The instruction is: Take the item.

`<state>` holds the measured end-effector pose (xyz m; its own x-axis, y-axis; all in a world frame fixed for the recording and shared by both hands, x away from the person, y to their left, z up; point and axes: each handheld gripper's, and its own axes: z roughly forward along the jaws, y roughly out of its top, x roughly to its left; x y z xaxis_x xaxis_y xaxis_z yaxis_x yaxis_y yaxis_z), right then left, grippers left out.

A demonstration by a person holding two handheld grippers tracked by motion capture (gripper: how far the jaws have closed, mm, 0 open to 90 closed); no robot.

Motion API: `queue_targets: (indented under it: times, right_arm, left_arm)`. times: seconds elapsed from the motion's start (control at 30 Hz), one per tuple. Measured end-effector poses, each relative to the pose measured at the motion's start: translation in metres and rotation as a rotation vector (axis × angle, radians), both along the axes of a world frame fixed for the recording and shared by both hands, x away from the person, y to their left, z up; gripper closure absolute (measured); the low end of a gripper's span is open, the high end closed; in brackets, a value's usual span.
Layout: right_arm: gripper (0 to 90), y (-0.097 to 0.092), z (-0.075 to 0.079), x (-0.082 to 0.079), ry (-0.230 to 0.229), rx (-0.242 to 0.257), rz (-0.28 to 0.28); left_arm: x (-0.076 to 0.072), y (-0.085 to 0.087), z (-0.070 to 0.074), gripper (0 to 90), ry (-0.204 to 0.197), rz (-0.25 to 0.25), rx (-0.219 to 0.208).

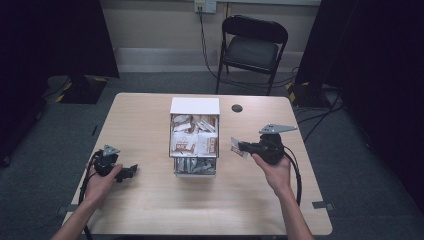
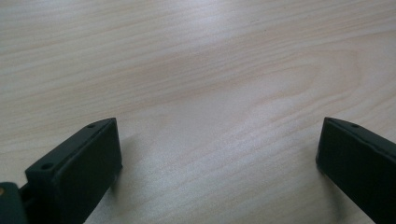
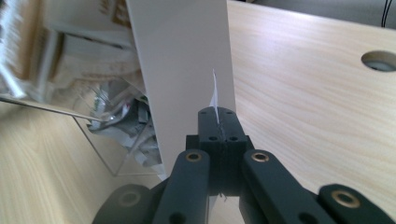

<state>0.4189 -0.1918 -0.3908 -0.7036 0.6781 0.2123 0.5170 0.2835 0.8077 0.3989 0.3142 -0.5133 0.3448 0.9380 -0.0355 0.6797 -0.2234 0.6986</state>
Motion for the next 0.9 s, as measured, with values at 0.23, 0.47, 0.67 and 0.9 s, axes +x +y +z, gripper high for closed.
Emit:
queue_targets:
  times: [0.23,0.47,0.67,0.9]
  right_arm:
    - [90.0,0.008,-0.014,0.005,0.031,-0.026,0.010]
    - [90.0,0.009,-0.037,0.011,0.078,-0.049,-0.003]
    - [90.0,0.013,-0.054,0.017,0.114,-0.081,-0.006]
    - [90.0,0.018,-0.072,0.027,0.152,-0.110,-0.003]
  left_arm:
    - [0.000,0.000,0.000,0.0,0.000,0.000,0.000]
    - [0.000,0.000,0.000,0.0,0.000,0.000,0.000]
    - [0.000,0.000,0.000,0.0,0.000,0.000,0.000]
    - [0.000,0.000,0.000,0.0,0.000,0.000,0.000]
